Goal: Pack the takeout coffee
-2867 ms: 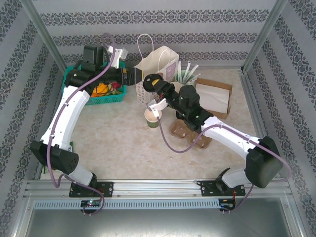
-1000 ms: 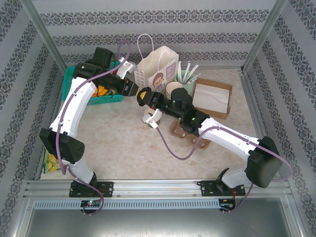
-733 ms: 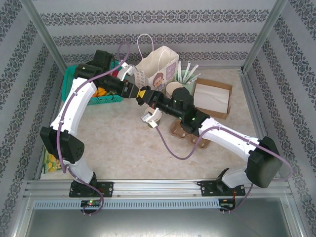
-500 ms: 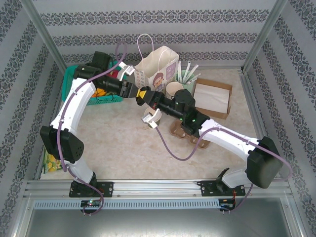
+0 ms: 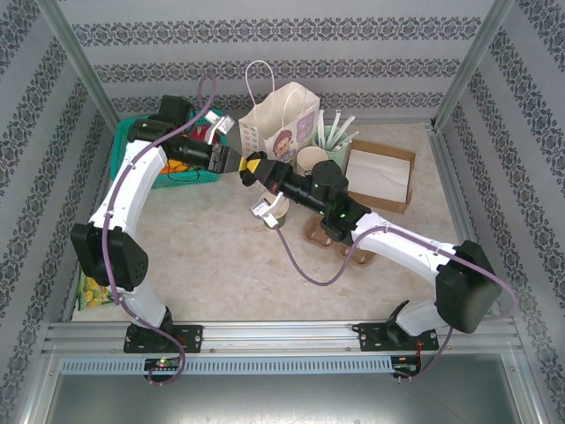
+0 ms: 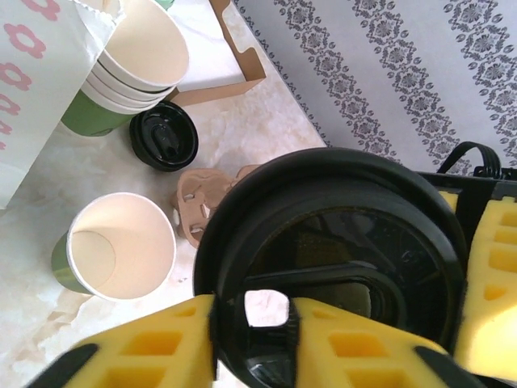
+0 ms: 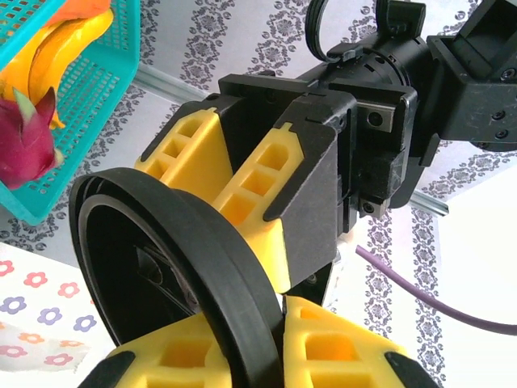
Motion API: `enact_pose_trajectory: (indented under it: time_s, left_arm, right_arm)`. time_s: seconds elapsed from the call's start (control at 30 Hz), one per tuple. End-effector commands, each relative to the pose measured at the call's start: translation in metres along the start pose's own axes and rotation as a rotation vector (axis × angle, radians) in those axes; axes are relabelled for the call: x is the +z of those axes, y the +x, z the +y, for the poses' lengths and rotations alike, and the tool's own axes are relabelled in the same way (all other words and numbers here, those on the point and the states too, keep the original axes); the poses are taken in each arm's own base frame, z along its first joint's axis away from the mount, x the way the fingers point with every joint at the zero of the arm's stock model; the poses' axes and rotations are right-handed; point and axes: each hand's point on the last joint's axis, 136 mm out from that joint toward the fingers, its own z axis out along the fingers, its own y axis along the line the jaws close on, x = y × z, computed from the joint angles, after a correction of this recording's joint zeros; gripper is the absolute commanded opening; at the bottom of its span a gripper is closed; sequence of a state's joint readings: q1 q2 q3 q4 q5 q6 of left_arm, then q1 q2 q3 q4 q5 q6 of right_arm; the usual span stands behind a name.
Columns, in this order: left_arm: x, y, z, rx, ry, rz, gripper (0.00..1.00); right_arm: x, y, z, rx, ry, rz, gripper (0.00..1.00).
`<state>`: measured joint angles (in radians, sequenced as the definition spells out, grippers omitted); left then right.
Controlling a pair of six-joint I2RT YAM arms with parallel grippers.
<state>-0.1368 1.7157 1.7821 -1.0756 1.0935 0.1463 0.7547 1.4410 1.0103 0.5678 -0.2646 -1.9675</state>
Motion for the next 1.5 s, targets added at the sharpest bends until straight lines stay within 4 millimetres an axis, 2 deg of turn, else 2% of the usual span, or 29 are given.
enact_pose_trajectory:
  time_s: [0.0, 0.13, 0.3, 0.43, 0.47, 0.53, 0.57, 0.6, 0.67, 0.77, 0.87, 0.97, 1.03, 1.13, 1.23, 1.33, 1.4, 1.47]
  left_arm:
    - [-0.001, 0.003, -0.018, 0.009, 0.073, -0.004, 0.23]
    - [0.000, 0.003, -0.019, 0.006, 0.087, 0.000, 0.20]
    - [-0.003, -0.002, -0.021, 0.033, 0.069, -0.015, 0.00]
    - [-0.008, -0.010, -0.014, 0.062, -0.015, -0.052, 0.00]
    - [-0.010, -0.013, -0.012, 0.067, -0.045, -0.066, 0.00]
    - [-0.013, -0.019, -0.007, 0.080, -0.101, -0.092, 0.00]
    - [-0.016, -0.021, -0.004, 0.082, -0.132, -0.104, 0.00]
    - [-0.018, -0.023, -0.001, 0.084, -0.161, -0.113, 0.00]
    - [-0.021, -0.026, 0.005, 0.077, -0.207, -0.125, 0.00]
    - [-0.027, -0.026, 0.016, 0.051, -0.302, -0.132, 0.00]
    - [-0.032, -0.019, 0.029, 0.022, -0.384, -0.132, 0.00]
    - [-0.029, -0.011, 0.031, -0.007, -0.392, -0.131, 0.00]
    - [-0.027, -0.005, 0.030, -0.020, -0.400, -0.129, 0.00]
    - [-0.024, 0.005, 0.029, -0.028, -0.428, -0.129, 0.00]
    - [-0.014, 0.014, 0.031, -0.047, -0.459, -0.135, 0.00]
    - [0.001, 0.024, 0.035, -0.080, -0.517, -0.123, 0.00]
    - [0.018, 0.034, 0.038, -0.100, -0.528, -0.101, 0.00]
    - [0.031, 0.041, 0.044, -0.130, -0.529, -0.095, 0.00]
  right_arm:
    - [0.003, 0.011, -0.016, 0.000, 0.074, 0.034, 0.00]
    - [0.005, 0.010, -0.015, 0.002, 0.073, 0.034, 0.00]
    - [0.006, 0.010, -0.010, 0.010, 0.056, 0.038, 0.00]
    - [0.004, 0.008, -0.001, 0.076, 0.008, 0.034, 0.00]
    - [0.003, 0.009, 0.004, 0.103, -0.022, 0.039, 0.04]
    - [0.001, 0.009, 0.018, 0.186, -0.083, 0.052, 0.25]
    - [0.000, 0.009, 0.025, 0.220, -0.113, 0.061, 0.50]
    - [0.000, 0.009, 0.034, 0.251, -0.151, 0.079, 0.69]
    - [-0.002, 0.008, 0.051, 0.294, -0.218, 0.123, 0.85]
    - [-0.015, 0.008, 0.080, 0.359, -0.365, 0.265, 0.92]
    - [-0.034, 0.001, 0.086, 0.582, -0.402, 0.362, 0.98]
    - [-0.043, -0.003, 0.069, 0.925, -0.306, 0.422, 0.98]
    - [-0.047, 0.001, 0.060, 1.173, -0.235, 0.487, 0.98]
    - [-0.058, 0.021, 0.059, 1.486, -0.131, 0.675, 0.98]
    - [-0.058, 0.017, 0.069, 1.715, -0.163, 0.788, 0.98]
    - [-0.063, 0.016, 0.088, 1.973, -0.130, 0.957, 0.98]
    - [-0.070, 0.012, 0.103, 2.190, -0.142, 1.067, 0.98]
    - [-0.079, 0.010, 0.115, 2.333, -0.128, 1.155, 0.98]
